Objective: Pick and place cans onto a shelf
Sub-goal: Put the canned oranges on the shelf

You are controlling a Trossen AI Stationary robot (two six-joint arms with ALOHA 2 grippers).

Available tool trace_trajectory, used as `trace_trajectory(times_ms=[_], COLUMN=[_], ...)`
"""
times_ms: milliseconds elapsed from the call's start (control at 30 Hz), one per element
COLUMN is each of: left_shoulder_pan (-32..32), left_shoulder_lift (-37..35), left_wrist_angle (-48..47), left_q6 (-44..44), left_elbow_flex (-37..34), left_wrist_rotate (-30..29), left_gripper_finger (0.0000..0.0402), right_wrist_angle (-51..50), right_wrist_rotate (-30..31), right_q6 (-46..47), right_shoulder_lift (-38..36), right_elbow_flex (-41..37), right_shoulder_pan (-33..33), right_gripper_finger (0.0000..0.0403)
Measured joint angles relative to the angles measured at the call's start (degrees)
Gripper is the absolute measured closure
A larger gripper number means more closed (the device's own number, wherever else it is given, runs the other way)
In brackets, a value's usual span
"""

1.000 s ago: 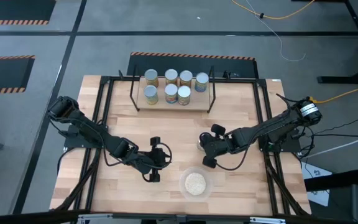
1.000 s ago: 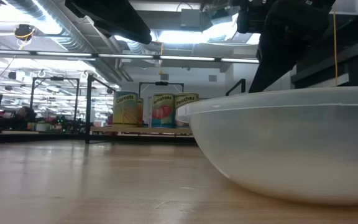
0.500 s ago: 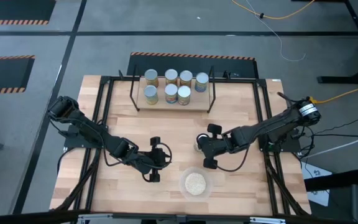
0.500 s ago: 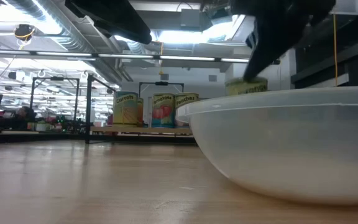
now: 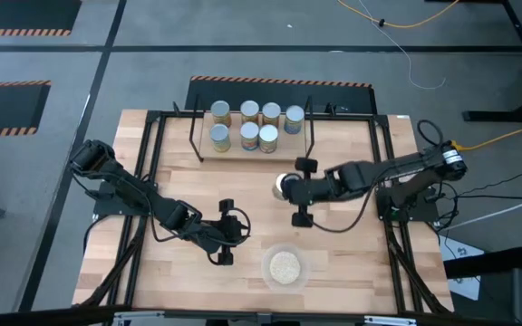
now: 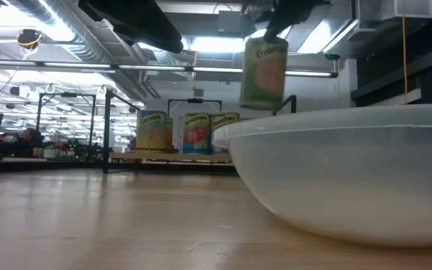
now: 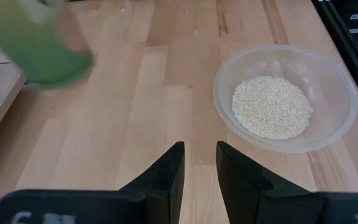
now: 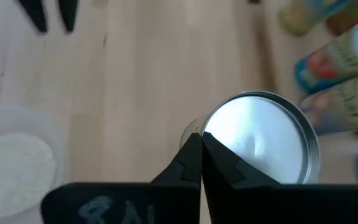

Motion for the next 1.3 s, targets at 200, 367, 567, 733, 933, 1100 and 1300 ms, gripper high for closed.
trace_trajectory(times_ms=[200,367,567,733,933,1100,1300], left_shoulder_pan=[-0.02,-0.02,-0.02,-0.02,-0.02,-0.02,-0.02], left_shoulder_lift=[0.0,0.0,0.02,0.02,0.0,0.0,0.02], left_wrist_angle=[0.0,0.02,-0.01,0.02,0.0,0.01,0.02], left_q6=[0.0,0.0,0.0,0.0,0.0,-0.02,-0.02], left_elbow_flex=[0.0,0.0,0.0,0.0,0.0,0.0,0.0], left_wrist_rotate=[0.01,-0.01,-0.01,-0.01,-0.01,-0.01,0.01], left_gripper_finger=[0.0315,0.0315,0.0315,0.0315,0.0315,0.0315,0.0315], right_wrist_angle=[-4.59,-5.69,-5.85,-5.81,-5.53,-0.49,7.44], right_wrist_rotate=[0.1,0.04,-1.56,-5.92,-7.46,-8.72,-11.93], right_q6=[-4.93,-9.15,-11.96,-12.08,-12.08,-13.45,-14.94], right_shoulder_lift=[-0.09,-0.13,-0.13,-0.13,-0.13,-0.13,-0.09], right_elbow_flex=[5.66,6.96,6.98,6.98,6.94,2.8,-4.88], right_shoulder_pan=[-5.61,-11.26,-19.07,-24.92,-28.82,-30.18,-31.16], right_gripper_finger=[0.0399,0.0399,0.0399,0.0399,0.0399,0.0399,0.0399])
